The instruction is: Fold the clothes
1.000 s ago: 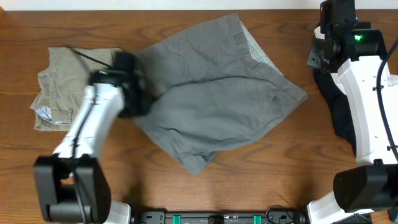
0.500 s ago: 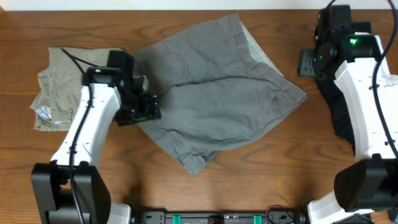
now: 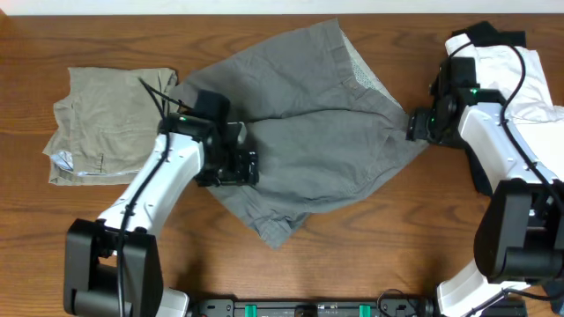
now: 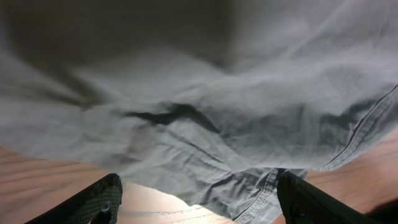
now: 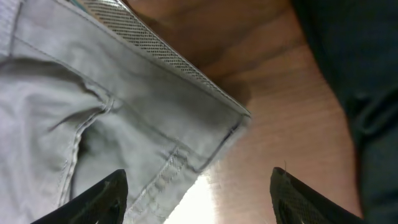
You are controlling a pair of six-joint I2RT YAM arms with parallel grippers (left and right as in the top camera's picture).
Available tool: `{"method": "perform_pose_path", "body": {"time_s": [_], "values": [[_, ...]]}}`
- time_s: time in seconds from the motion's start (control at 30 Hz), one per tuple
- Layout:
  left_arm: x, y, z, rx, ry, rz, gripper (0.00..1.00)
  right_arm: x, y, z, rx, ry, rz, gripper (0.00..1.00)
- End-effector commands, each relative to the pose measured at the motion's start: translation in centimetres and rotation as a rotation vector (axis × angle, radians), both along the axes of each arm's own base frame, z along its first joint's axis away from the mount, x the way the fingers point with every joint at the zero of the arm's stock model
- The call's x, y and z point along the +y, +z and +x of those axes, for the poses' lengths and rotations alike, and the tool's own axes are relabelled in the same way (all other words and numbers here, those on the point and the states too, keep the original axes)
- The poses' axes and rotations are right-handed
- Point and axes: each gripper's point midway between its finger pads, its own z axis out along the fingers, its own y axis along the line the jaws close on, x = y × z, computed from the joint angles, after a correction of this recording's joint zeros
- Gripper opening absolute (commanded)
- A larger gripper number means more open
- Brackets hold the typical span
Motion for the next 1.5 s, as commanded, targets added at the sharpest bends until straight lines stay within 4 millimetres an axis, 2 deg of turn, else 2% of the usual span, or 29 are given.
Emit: {"method": "perform_pose_path", "body": {"time_s": [0.0,0.27,0.33,0.37,0.47,0.5,0.6,0.7,0.8,0.87,1.0,1.13,1.23,1.37,1.43,1.47], "values": [[-0.7,-0.3,-0.6,0.019,-0.013,-0.009,0.82,0.1,-2.3,-0.7,0.030,-0.027,0.024,0.71],[-1.0,-0.3,-0.7,0.019,-0.023,-0.009,0.83,0.2,-5.8,-1.2,0.038,-0.084,0.038,0.69],[-1.0,-0.4,-0.7,0.021,-0.023,-0.008,0.83,0.2,-6.3,-1.0,0.034,-0.103,0.044,0.64],[-1.0,-0.3,-0.7,0.021,-0.023,-0.009,0.83,0.2,-6.4,-0.9,0.028,-0.106,0.044,0.55],[-1.0,-0.4,-0.7,0.021,-0.023,-0.008,0.83,0.1,-6.2,-0.6,0.015,-0.106,0.043,0.05],[-1.0,-0.4,-0.7,0.021,-0.023,-0.008,0.83,0.0,-6.0,-0.8,0.022,-0.108,0.042,0.01],[-0.9,-0.4,-0.7,0.021,-0.023,-0.008,0.83,-0.7,-5.6,-2.2,0.068,-0.128,0.019,0.01],[-1.0,-0.4,-0.7,0.020,-0.025,-0.008,0.84,-3.4,-4.3,-4.7,0.126,-0.256,-0.079,0.01],[-0.9,-0.4,-0.7,0.018,-0.034,-0.008,0.84,-6.2,-1.8,-7.8,0.177,-0.374,-0.186,0.01],[-0.9,-0.4,-0.7,0.017,-0.035,-0.008,0.84,-7.4,0.2,-10.2,0.208,-0.459,-0.231,0.01],[-0.8,-0.4,-0.7,0.013,-0.041,-0.001,0.84,-7.2,3.0,-13.5,0.249,-0.509,-0.218,0.01],[-0.8,-0.4,-0.7,0.012,-0.040,0.002,0.84,-6.6,5.0,-15.4,0.258,-0.504,-0.198,0.01],[0.3,-0.6,-0.3,-0.009,-0.035,0.067,0.84,-6.4,6.3,-16.2,0.234,-0.507,-0.192,0.02],[1.2,0.0,0.9,-0.046,-0.016,0.099,0.87,-6.3,8.1,-16.5,0.156,-0.514,-0.181,0.16],[1.4,0.5,1.6,-0.066,-0.002,0.095,0.87,-6.1,8.9,-16.6,0.114,-0.517,-0.165,0.28],[1.5,0.8,2.1,-0.081,0.007,0.091,0.87,-6.0,9.4,-16.5,0.088,-0.518,-0.153,0.30]]}}
